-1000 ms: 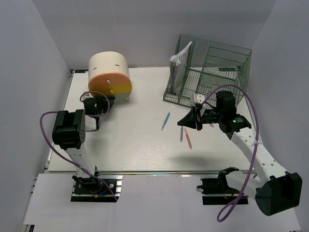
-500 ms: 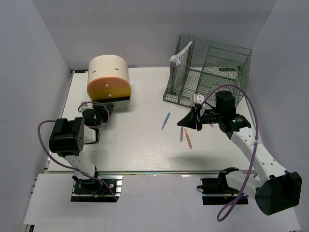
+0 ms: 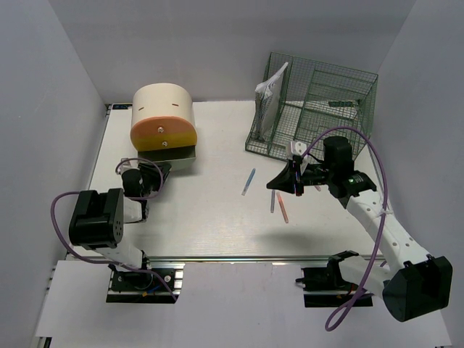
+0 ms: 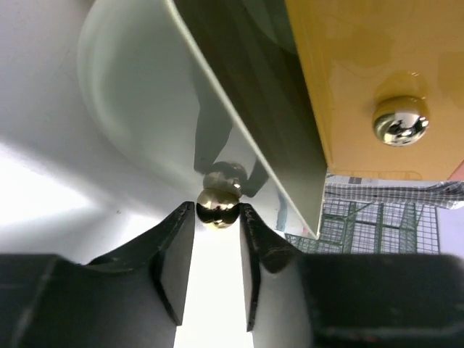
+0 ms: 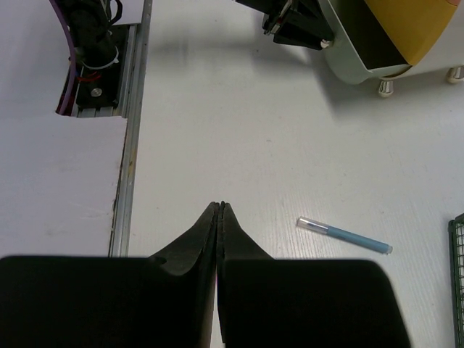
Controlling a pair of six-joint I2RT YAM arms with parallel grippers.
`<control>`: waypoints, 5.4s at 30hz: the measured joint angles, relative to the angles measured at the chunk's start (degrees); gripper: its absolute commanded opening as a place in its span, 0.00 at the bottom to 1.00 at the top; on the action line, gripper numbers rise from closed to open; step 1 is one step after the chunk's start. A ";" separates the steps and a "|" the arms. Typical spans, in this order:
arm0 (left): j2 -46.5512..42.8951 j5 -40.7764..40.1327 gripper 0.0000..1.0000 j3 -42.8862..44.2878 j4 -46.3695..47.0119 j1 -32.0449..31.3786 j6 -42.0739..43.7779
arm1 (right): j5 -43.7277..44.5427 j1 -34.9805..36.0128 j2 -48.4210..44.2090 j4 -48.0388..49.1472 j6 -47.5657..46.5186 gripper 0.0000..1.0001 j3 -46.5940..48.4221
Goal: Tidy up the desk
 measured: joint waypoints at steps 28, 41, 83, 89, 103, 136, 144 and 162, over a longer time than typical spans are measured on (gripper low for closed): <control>-38.01 14.21 0.00 6.40 -33.18 0.26 22.99 | 23.47 -0.02 6.25 -1.70 2.62 0.00 2.78; -37.79 28.85 0.29 11.10 -35.63 0.24 31.89 | 55.39 -3.69 16.33 -12.83 2.91 0.49 6.01; -45.53 29.40 0.33 11.10 -38.69 0.20 34.21 | 66.36 -9.44 33.46 1.57 -2.67 0.34 1.42; -45.53 29.40 0.34 11.10 -38.75 0.20 34.38 | 61.33 -9.77 34.07 1.46 -4.72 0.31 1.90; -45.53 29.40 0.34 11.10 -38.86 0.20 34.60 | 57.42 -9.73 34.97 1.09 -7.13 0.06 2.43; -53.55 19.02 0.34 11.08 -45.27 0.31 39.47 | 51.93 23.15 50.03 -22.27 -14.80 0.00 55.56; -56.43 14.73 0.34 11.10 -47.32 0.31 41.40 | 55.19 31.26 60.22 -21.03 -23.08 0.00 64.50; -56.41 9.97 0.34 11.17 -49.53 0.83 42.97 | 65.46 36.72 72.15 -6.54 -36.35 0.00 71.91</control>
